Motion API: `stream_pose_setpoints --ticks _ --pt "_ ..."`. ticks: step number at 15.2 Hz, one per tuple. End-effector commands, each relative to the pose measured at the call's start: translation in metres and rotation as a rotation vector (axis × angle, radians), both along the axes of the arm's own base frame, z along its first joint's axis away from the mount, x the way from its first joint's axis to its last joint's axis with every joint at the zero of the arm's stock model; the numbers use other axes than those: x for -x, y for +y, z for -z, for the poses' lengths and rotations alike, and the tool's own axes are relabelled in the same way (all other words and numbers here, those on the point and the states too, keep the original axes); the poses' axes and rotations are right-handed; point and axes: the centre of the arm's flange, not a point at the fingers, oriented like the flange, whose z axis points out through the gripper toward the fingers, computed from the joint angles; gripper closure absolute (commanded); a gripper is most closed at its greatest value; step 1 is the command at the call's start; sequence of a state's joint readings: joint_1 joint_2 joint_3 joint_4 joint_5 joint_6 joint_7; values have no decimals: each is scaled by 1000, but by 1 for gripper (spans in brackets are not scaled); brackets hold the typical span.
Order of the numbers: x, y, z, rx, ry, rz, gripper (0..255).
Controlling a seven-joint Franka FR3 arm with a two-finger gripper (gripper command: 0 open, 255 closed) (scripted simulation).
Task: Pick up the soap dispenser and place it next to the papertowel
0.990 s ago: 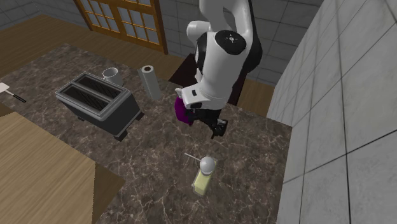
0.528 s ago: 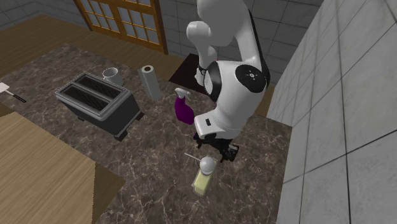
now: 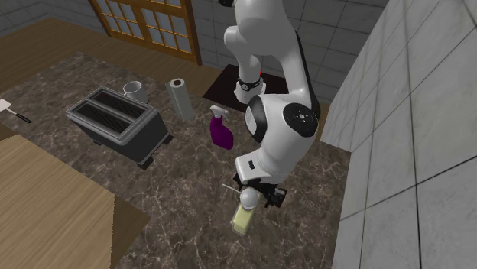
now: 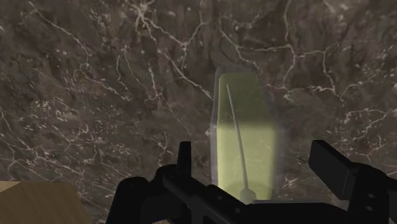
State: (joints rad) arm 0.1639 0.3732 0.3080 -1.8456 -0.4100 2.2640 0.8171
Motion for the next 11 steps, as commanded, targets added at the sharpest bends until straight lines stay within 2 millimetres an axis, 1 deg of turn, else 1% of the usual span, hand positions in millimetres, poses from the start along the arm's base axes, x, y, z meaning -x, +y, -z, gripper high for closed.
stream_pose_setpoints --ticks 1,8,9,11 --pt "-1 -2 8 0 0 0 0" --pt "-1 -2 8 0 0 0 0" --pt "-1 -2 8 0 0 0 255" --pt "-1 -2 8 0 0 0 255"
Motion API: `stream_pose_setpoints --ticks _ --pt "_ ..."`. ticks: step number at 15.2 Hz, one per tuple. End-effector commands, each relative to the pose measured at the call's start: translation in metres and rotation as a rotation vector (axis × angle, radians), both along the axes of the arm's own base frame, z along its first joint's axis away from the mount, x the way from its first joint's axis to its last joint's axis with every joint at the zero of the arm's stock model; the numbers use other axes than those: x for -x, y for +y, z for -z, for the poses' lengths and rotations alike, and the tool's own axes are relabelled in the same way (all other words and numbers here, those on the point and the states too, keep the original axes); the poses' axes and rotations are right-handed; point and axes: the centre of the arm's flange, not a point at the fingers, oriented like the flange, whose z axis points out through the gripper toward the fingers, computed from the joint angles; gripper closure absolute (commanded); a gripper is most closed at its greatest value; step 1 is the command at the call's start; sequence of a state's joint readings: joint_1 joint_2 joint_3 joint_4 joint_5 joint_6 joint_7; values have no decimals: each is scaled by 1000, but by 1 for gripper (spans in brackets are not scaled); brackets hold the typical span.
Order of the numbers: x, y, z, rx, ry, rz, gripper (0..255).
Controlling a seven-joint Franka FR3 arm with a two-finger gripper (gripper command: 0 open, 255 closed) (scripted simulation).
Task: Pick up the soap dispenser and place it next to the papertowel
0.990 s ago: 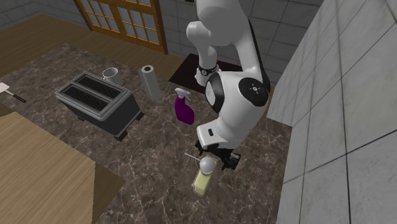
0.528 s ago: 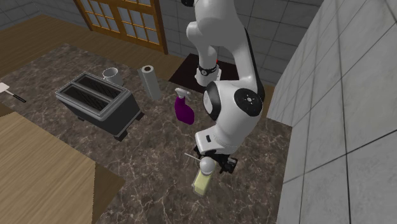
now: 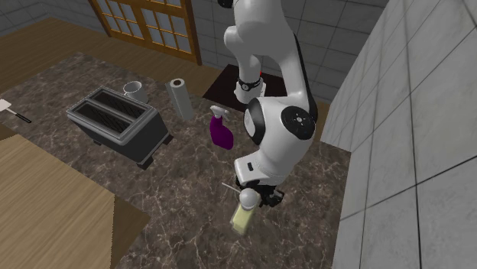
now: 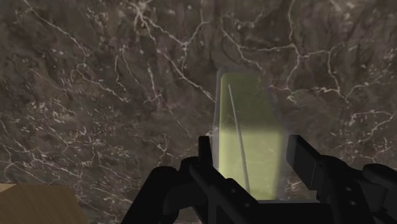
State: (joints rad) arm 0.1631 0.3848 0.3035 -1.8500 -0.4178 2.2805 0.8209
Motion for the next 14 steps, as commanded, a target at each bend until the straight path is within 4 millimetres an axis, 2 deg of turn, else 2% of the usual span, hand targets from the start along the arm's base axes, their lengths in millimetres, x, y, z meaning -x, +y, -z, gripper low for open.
stream_pose_setpoints --ticks 1,7,14 --pt "0 0 0 0 1 0 255" --pt "0 0 0 0 1 0 255" --pt "0 0 -37 0 1 0 255"
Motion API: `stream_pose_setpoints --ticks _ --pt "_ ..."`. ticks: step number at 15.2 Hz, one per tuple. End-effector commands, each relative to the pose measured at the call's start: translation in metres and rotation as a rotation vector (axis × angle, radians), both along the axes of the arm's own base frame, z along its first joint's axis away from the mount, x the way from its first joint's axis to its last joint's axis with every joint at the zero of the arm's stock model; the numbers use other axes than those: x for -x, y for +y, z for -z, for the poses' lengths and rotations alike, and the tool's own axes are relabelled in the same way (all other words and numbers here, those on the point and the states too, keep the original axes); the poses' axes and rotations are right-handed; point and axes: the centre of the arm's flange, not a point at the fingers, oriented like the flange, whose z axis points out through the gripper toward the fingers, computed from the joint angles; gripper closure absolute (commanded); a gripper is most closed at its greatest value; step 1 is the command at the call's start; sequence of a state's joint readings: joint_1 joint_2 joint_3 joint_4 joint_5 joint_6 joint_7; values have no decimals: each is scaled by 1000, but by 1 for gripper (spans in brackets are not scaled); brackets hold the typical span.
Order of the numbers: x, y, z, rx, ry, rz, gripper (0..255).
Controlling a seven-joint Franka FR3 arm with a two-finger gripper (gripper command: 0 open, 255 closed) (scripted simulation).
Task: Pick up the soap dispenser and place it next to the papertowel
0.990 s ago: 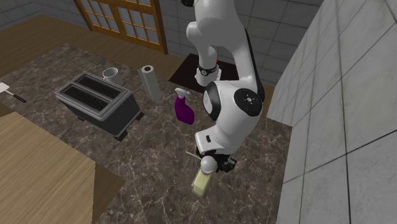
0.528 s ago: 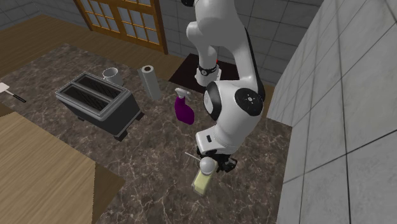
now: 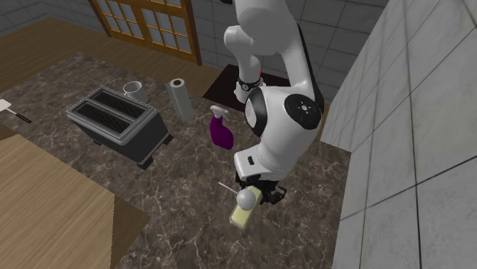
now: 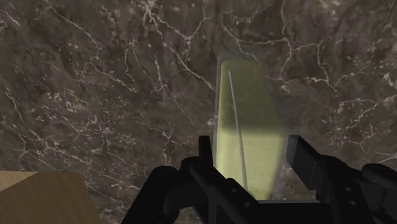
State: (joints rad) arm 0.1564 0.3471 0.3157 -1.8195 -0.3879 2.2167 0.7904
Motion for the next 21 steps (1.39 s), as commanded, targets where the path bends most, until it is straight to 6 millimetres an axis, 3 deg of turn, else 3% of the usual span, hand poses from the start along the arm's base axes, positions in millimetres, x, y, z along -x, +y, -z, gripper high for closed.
stream_pose_setpoints --ticks 1,21 --pt "1 0 -10 0 0 0 255" --pt "1 0 -115 0 0 0 255"
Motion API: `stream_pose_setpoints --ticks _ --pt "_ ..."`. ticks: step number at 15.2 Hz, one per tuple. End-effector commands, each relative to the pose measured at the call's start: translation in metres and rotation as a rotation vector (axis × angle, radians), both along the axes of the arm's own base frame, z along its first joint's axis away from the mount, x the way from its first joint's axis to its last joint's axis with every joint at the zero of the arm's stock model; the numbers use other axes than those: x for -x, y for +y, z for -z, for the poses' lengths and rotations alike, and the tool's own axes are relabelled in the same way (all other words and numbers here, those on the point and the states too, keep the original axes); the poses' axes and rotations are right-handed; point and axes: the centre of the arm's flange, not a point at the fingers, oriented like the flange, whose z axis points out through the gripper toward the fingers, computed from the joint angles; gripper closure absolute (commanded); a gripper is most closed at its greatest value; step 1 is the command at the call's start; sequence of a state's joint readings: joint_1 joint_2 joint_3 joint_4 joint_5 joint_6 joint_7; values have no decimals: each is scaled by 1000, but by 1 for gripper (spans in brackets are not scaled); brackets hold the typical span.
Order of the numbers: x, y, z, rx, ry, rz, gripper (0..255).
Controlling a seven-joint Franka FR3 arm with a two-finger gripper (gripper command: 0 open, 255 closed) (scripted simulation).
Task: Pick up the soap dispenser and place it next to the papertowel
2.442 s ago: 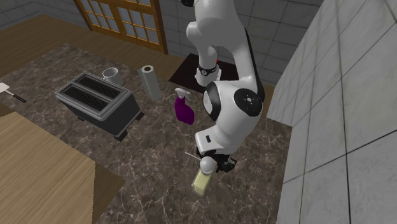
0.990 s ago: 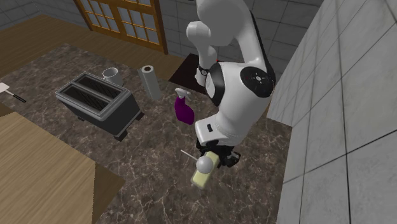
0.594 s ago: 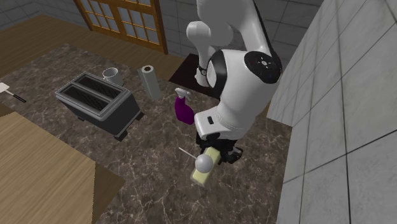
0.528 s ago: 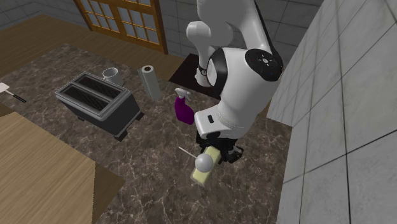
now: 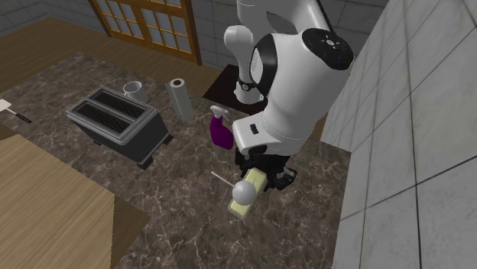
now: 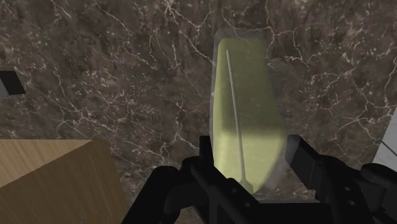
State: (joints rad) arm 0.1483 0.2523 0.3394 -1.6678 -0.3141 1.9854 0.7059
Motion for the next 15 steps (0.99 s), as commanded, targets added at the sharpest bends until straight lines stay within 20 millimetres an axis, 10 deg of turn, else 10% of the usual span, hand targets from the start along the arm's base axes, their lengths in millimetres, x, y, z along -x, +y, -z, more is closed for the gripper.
stream_pose_setpoints --ticks 1,15 --pt "0 1 -11 0 0 0 255" --pt "0 1 -85 0 0 0 255"
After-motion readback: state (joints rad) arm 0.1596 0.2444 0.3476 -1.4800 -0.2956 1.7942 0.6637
